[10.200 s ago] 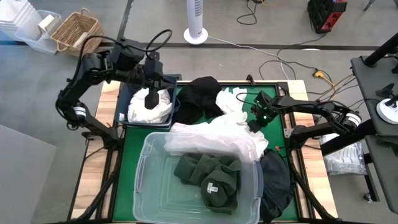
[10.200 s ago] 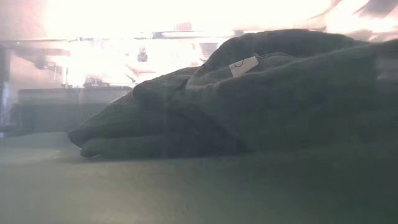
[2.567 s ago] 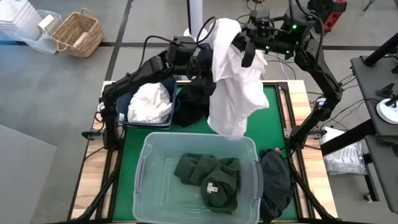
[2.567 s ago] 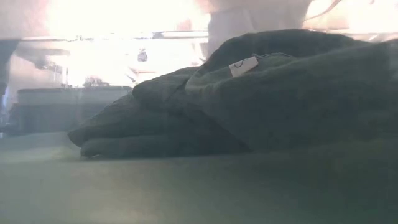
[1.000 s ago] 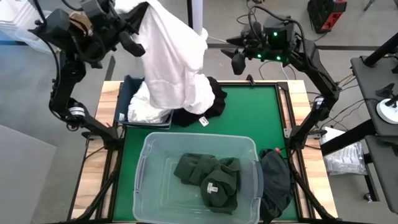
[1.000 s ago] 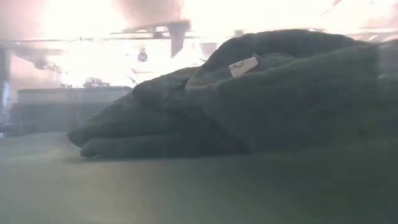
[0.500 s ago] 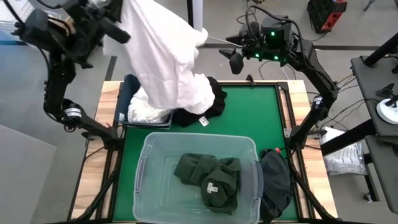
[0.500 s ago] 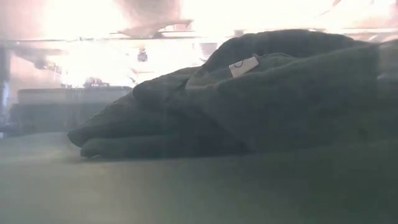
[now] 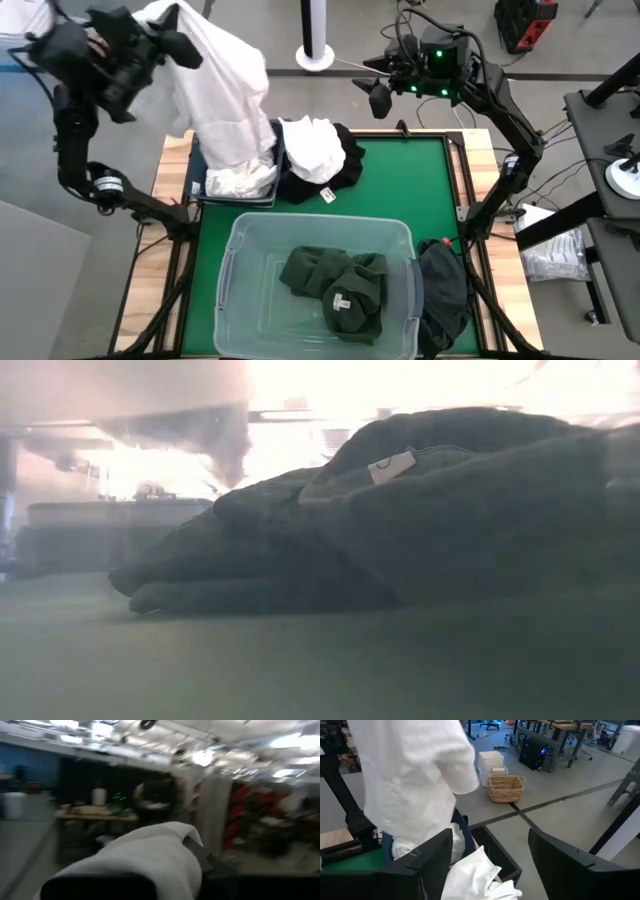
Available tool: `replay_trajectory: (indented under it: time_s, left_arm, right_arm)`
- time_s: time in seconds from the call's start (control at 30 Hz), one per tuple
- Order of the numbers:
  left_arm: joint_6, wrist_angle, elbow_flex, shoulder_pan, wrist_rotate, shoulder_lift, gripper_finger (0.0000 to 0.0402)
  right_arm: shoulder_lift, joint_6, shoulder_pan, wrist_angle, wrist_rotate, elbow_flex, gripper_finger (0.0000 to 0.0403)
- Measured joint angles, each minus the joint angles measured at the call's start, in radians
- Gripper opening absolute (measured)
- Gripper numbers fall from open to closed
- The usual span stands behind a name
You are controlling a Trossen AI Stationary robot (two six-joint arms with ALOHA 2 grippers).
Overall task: Sort clothes
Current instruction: Put the white shirt into the blue laundry bin
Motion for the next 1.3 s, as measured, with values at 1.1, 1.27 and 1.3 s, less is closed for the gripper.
replay_trajectory:
  time_s: [1.1, 1.27, 1.3]
  left_arm:
    - [-0.069, -0.762, -0.002, 0.074, -0.279, 0.174, 0.0000]
    - [-0.106, -0.854, -0.002, 0.094, -0.262, 0.179, 0.0000]
    - [-0.100, -0.849, -0.005, 0.099, -0.259, 0.180, 0.0000]
  right_arm:
    - [0.018, 0.023, 0.000, -0.044, 0.000, -0.002, 0.0250]
    - [0.018, 0.023, 0.000, -0.044, 0.000, -0.002, 0.0245]
    - [0.018, 0.023, 0.000, -0.044, 0.000, -0.002, 0.0245]
